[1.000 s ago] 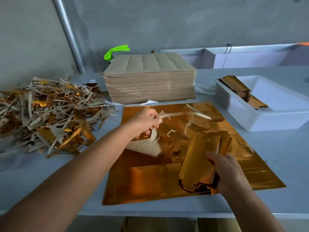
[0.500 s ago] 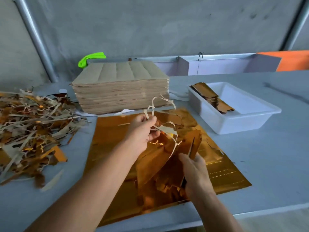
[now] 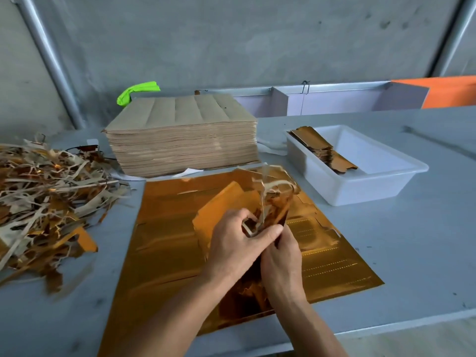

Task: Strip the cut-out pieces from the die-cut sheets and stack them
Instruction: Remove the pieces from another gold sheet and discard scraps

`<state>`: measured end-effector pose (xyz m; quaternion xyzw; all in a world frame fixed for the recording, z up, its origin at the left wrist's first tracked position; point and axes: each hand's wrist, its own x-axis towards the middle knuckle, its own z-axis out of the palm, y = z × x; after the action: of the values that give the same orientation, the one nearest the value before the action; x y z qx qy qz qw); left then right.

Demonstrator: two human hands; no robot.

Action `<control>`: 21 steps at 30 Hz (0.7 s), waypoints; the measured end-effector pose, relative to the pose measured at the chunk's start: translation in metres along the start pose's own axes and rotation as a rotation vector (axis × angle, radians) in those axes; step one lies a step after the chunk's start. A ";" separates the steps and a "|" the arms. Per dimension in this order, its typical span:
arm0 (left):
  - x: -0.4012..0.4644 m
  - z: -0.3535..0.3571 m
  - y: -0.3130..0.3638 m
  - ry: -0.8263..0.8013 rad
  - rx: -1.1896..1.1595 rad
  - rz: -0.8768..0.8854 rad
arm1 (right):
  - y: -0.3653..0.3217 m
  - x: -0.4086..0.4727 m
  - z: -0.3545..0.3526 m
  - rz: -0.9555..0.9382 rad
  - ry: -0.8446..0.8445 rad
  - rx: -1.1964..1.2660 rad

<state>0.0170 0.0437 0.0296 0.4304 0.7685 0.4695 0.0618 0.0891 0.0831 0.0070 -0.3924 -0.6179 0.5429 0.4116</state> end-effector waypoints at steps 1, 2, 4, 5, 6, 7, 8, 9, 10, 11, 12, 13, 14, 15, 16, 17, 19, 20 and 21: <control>0.001 0.001 -0.001 0.019 -0.021 -0.001 | 0.000 0.001 0.000 -0.002 -0.007 -0.014; 0.003 0.002 -0.003 0.017 -0.080 -0.017 | 0.000 0.002 0.000 0.001 -0.019 -0.025; 0.004 0.000 -0.003 0.008 -0.297 -0.160 | 0.000 0.005 -0.001 0.060 -0.055 -0.003; 0.005 -0.002 -0.002 0.014 -0.434 -0.265 | 0.001 0.006 -0.002 0.119 -0.073 0.045; 0.006 -0.004 -0.002 0.022 -0.562 -0.371 | 0.002 0.007 -0.003 0.179 -0.092 0.108; 0.008 -0.005 -0.001 0.028 -0.666 -0.477 | 0.002 0.008 -0.004 0.223 -0.108 0.161; 0.009 -0.007 -0.001 0.034 -0.745 -0.579 | 0.003 0.008 -0.005 0.248 -0.118 0.186; 0.011 -0.009 0.000 0.042 -0.807 -0.663 | 0.004 0.008 -0.005 0.257 -0.124 0.191; 0.014 -0.011 0.001 0.061 -0.862 -0.724 | 0.005 0.008 -0.005 0.261 -0.131 0.189; 0.016 -0.012 0.002 0.089 -0.891 -0.761 | 0.005 0.007 -0.005 0.260 -0.143 0.187; 0.018 -0.013 0.002 0.105 -0.880 -0.772 | 0.006 0.006 -0.004 0.252 -0.155 0.184; 0.019 -0.012 0.003 0.103 -0.840 -0.753 | 0.005 0.006 -0.004 0.237 -0.164 0.180; 0.019 -0.010 0.002 0.094 -0.779 -0.710 | 0.005 0.006 -0.004 0.221 -0.168 0.173; 0.019 -0.008 0.002 0.081 -0.702 -0.644 | 0.005 0.005 -0.004 0.207 -0.164 0.163; 0.018 -0.007 0.000 0.069 -0.610 -0.560 | 0.004 0.005 -0.005 0.191 -0.152 0.142; 0.017 -0.005 -0.002 0.065 -0.517 -0.470 | 0.004 0.005 -0.007 0.162 -0.135 0.108; 0.015 -0.004 -0.002 0.061 -0.417 -0.340 | 0.005 0.005 -0.009 0.077 -0.110 0.016; 0.014 -0.003 -0.001 0.050 -0.403 -0.303 | 0.005 0.005 -0.009 0.039 -0.106 -0.021; 0.013 -0.003 0.001 0.034 -0.380 -0.274 | 0.004 0.004 -0.009 0.002 -0.105 -0.052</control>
<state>0.0081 0.0513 0.0364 0.2949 0.7184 0.6001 0.1919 0.0962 0.0899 0.0042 -0.3744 -0.6522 0.5470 0.3677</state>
